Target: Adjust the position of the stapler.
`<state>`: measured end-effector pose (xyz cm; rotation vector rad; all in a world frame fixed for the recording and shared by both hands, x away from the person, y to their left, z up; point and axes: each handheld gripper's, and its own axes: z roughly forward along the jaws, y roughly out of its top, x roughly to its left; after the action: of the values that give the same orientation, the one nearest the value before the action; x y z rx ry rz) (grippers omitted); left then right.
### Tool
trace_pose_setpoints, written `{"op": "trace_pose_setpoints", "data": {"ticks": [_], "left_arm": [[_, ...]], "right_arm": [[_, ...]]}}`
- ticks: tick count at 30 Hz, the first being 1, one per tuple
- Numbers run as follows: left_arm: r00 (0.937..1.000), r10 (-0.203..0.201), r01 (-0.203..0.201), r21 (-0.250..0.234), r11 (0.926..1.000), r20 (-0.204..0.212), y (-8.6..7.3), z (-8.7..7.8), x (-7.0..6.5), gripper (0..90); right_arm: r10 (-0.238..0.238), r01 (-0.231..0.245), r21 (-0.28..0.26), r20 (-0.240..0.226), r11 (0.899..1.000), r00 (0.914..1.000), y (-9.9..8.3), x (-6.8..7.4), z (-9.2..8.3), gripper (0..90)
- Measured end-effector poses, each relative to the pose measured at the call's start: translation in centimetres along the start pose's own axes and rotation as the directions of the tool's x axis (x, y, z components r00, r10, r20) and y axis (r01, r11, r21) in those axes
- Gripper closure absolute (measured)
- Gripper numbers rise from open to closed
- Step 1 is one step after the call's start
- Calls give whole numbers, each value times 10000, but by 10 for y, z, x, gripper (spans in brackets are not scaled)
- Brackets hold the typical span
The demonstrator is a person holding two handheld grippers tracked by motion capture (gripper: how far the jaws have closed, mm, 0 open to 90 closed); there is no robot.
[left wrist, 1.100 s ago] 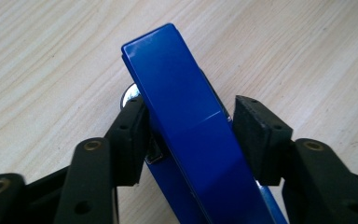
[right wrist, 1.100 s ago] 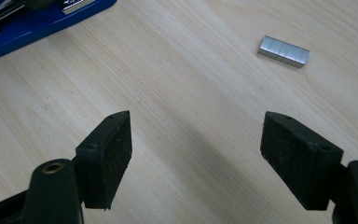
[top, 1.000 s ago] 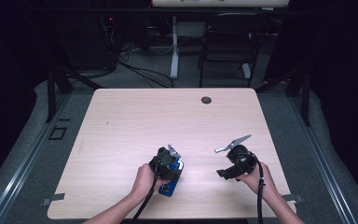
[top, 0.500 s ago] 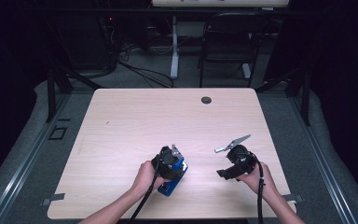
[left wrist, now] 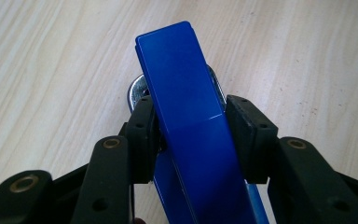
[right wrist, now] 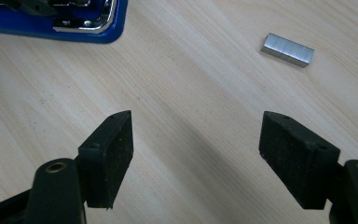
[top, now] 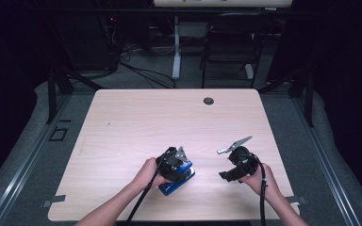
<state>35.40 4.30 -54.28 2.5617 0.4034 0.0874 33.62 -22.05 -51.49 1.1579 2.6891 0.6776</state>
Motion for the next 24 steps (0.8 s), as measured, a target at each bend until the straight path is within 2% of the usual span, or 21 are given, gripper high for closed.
{"op": "trace_pose_setpoints", "data": {"ticks": [3,5,6,7,10,11,12,14,17,19,21,22,24], "left_arm": [[9999,113,-113,-9,9999,18,0,0,0,569],[9998,-198,198,9,9998,40,0,-1,1,566],[9995,-283,284,148,9995,-131,0,-2,1,546],[9981,-501,510,232,9984,-367,0,-4,0,499],[9889,-1426,1434,174,9895,-425,-3,-10,-2,443],[9851,-1625,1639,213,9862,-556,-4,-12,-4,426],[9837,-1698,1715,248,9849,-593,-6,-13,-6,424],[9799,-1825,1864,450,9814,-802,-8,-14,-11,429],[9795,-1767,1837,679,9806,-969,-10,-13,-15,460],[9832,-1676,1732,792,9817,-729,-10,-10,-15,520],[9848,-1556,1621,857,9830,-774,-10,-7,-16,574],[9857,-1392,1479,913,9848,-947,-9,-7,-17,587],[9873,-1217,1312,926,9870,-1022,-9,-6,-17,611]], "right_arm": [[-6,6,11,32,10000,10000,0,0,0,262],[3,-3,-4,10,10000,10000,0,0,0,262],[28,-29,-59,-38,10000,10000,0,0,0,262],[41,-41,-88,-9,10000,10000,-1,1,-1,262],[6,-5,-73,27,10000,10000,-1,0,-2,264],[198,-199,-294,-45,9994,9998,-2,1,0,264],[63,-63,-129,1,9999,10000,-1,0,-1,265],[69,-69,-136,4,9999,10000,-1,0,0,263],[32,-32,-89,13,10000,10000,0,0,0,265],[27,-27,-80,37,10000,10000,0,1,0,269],[42,-42,-51,-35,10000,10000,0,0,1,268],[16,-16,-2,33,10000,10000,0,0,0,266],[95,-95,-71,10,9999,10000,-1,0,1,262]]}}
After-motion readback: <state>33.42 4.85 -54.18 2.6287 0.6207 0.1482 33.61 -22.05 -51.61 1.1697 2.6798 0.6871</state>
